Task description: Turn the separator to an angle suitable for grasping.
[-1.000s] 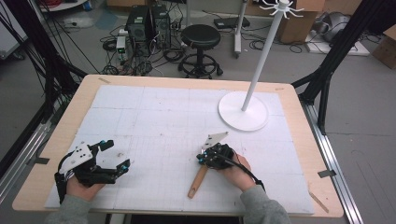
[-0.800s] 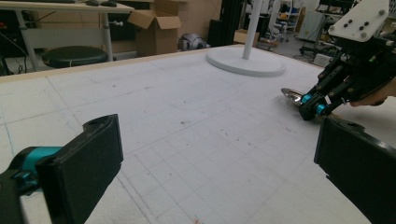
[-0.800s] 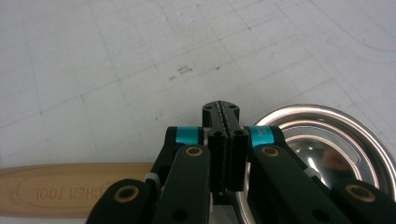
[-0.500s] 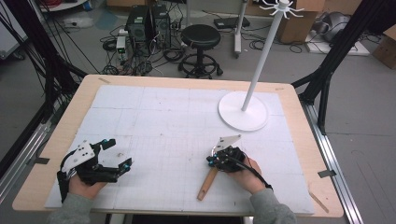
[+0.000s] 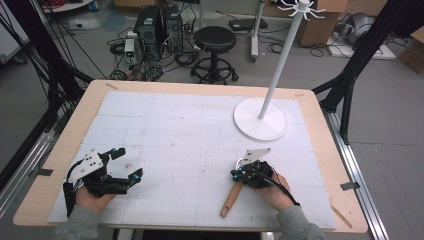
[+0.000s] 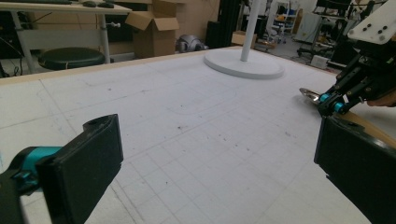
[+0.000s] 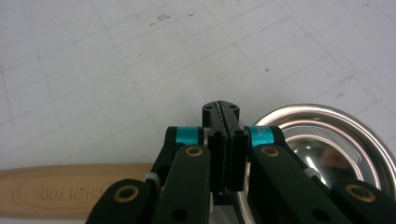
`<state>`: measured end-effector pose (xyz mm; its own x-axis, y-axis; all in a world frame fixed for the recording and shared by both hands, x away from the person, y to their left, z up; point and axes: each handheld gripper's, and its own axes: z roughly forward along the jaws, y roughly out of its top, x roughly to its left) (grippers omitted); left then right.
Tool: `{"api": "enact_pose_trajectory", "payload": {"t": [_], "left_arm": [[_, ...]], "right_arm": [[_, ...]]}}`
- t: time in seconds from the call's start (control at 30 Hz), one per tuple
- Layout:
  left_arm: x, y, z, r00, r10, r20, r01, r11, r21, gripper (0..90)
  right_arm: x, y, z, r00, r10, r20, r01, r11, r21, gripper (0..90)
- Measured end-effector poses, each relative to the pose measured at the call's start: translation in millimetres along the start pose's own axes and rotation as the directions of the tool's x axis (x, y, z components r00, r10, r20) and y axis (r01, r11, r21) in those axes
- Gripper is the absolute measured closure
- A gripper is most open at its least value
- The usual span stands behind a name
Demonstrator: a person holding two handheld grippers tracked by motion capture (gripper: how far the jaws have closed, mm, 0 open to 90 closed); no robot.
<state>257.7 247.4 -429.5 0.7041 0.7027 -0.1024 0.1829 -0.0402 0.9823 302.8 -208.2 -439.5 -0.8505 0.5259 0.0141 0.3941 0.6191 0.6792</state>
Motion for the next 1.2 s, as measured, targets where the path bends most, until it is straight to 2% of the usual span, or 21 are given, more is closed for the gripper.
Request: {"api": "enact_pose_trajectory", "payload": {"t": [0.5,0.67,0.77,0.83,0.97,1.2], "left_arm": [[-0.3,0.5,1.1,1.0,0.002,0.003,-0.002,1.0,0.0,1.7],[-1.0,0.2,2.3,1.0,0.006,0.006,-0.006,1.0,0.006,1.7],[-1.9,0.7,2.8,1.0,0.007,0.003,-0.007,1.0,0.001,1.7],[-1.8,1.1,2.7,0.9999,0.012,0.005,-0.012,0.9999,-0.001,1.7],[-0.7,1.0,3.5,1.0,0.007,0.004,-0.007,1.0,-0.002,1.7],[-0.8,1.8,5.4,1.0,0.007,0.005,-0.007,0.9999,-0.013,1.7]], "right_arm": [[-3.6,-23.8,-20.4,0.9987,0.042,0.029,-0.041,0.999,-0.017,90.0],[-2.6,-23.7,-19.9,0.998,0.05,0.039,-0.049,0.999,-0.015,90.0],[-4.3,-24.1,-20.0,0.9982,0.055,0.023,-0.055,0.998,-0.024,90.0],[-3.4,-23.1,-22.9,0.9976,0.057,0.038,-0.055,0.997,-0.049,90.0],[-3.1,-22.1,-34.1,0.9957,0.091,0.018,-0.088,0.989,-0.121,90.0],[9.5,-31.8,-44.9,0.9967,0.081,0.005,-0.079,0.99,-0.12,90.0]]}}
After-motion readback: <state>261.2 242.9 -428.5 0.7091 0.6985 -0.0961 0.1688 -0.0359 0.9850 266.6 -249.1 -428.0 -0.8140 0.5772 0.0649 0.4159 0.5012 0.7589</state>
